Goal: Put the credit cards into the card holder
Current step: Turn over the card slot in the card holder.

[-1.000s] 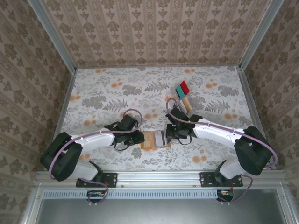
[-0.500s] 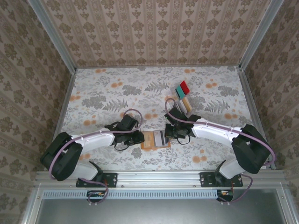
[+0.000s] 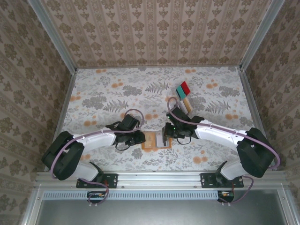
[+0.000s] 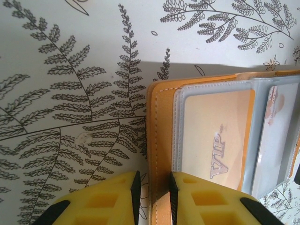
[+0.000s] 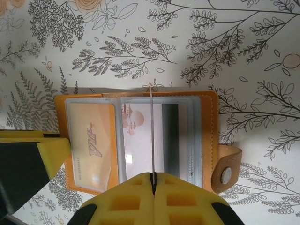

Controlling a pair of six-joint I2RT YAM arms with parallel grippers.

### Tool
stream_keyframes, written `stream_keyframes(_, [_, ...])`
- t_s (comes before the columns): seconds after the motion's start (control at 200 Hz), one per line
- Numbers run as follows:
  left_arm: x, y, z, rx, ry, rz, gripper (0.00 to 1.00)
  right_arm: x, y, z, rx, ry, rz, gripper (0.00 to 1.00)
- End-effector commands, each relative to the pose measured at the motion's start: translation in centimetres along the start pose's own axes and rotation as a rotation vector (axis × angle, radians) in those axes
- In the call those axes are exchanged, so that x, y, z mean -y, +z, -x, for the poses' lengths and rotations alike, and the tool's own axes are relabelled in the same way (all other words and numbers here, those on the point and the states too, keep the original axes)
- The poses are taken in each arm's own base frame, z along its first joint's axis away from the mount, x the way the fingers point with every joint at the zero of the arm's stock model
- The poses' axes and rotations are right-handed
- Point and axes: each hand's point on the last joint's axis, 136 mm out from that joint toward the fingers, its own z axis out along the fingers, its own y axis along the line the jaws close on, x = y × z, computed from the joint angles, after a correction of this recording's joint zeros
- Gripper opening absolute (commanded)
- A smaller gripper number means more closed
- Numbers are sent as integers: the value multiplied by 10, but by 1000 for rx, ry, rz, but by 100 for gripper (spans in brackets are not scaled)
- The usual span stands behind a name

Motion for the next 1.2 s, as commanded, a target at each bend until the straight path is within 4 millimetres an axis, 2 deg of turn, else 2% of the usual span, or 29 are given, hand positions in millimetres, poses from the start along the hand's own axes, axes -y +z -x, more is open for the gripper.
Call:
stream_keyframes(0.0, [8,-2,1,-6,32,-7,26,18,-10,1,22,-16,-96,6])
stream_keyframes(0.07, [7,-2,1,-5,31,-3,26,29,-10,-1,8,-31,-150,6])
stream_keyframes(0.69, [5,-1,1,-5,29,2,26,26,18,-13,-52,7,-102,5])
stream_keyframes(0.945, [6,-1,1,-5,32,2,25,4,4,-5,-12,28,4,5])
stream_keyframes(1.195, [5,-1,1,-5,29,1,25,-5,-10,1,15,25,38,6])
